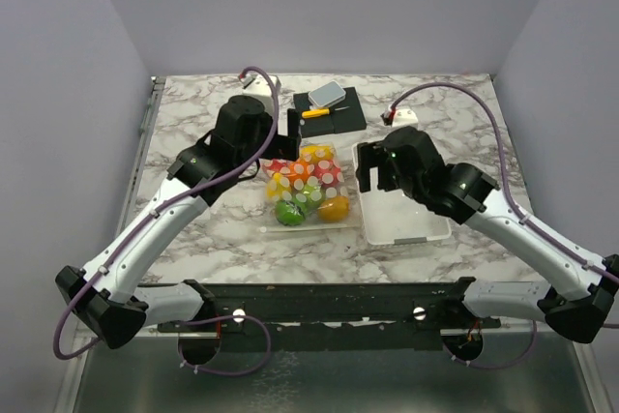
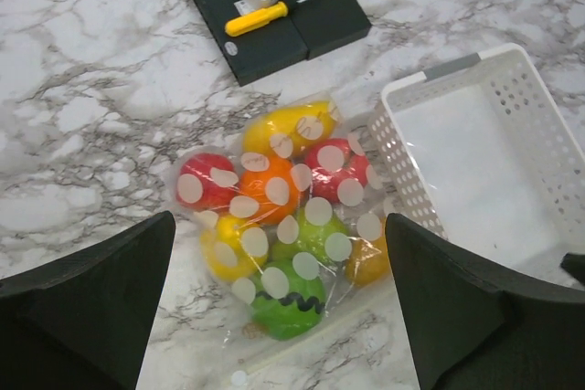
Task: Place the food in the zip-top bag and seal the zipper
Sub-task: Reset both arms
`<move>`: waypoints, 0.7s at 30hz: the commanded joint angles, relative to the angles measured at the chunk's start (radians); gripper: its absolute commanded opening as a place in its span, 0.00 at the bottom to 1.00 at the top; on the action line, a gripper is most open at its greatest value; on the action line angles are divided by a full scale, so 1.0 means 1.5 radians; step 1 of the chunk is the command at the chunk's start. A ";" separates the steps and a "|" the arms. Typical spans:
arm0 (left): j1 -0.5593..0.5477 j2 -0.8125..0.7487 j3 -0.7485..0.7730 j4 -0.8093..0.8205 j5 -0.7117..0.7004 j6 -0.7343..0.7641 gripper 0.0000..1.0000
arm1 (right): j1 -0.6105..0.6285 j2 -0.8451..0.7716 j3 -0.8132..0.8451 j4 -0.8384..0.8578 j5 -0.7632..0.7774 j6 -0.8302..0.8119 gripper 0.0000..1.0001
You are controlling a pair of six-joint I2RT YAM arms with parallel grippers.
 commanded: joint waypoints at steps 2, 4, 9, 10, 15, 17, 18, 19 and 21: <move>0.093 -0.032 -0.008 -0.027 0.061 0.017 0.99 | -0.149 -0.016 0.005 0.064 -0.165 -0.034 0.92; 0.119 -0.039 -0.015 -0.027 0.070 0.019 0.99 | -0.219 -0.022 -0.006 0.075 -0.216 -0.031 0.92; 0.181 -0.062 -0.048 -0.022 0.100 0.017 0.99 | -0.337 -0.048 -0.039 0.083 -0.289 -0.022 0.92; 0.194 -0.069 -0.058 -0.021 0.106 0.017 0.99 | -0.346 -0.057 -0.049 0.085 -0.289 -0.023 0.92; 0.232 -0.100 -0.126 -0.008 0.136 0.013 0.99 | -0.349 -0.103 -0.088 0.080 -0.284 -0.031 0.93; 0.232 -0.114 -0.148 -0.004 0.138 0.014 0.99 | -0.349 -0.118 -0.103 0.078 -0.288 -0.033 0.93; 0.232 -0.123 -0.160 -0.001 0.140 0.012 0.99 | -0.348 -0.127 -0.110 0.079 -0.290 -0.035 0.93; 0.232 -0.134 -0.171 0.003 0.145 0.010 0.99 | -0.348 -0.139 -0.121 0.082 -0.295 -0.038 0.93; 0.232 -0.154 -0.190 0.010 0.153 0.004 0.99 | -0.348 -0.166 -0.139 0.096 -0.305 -0.046 0.93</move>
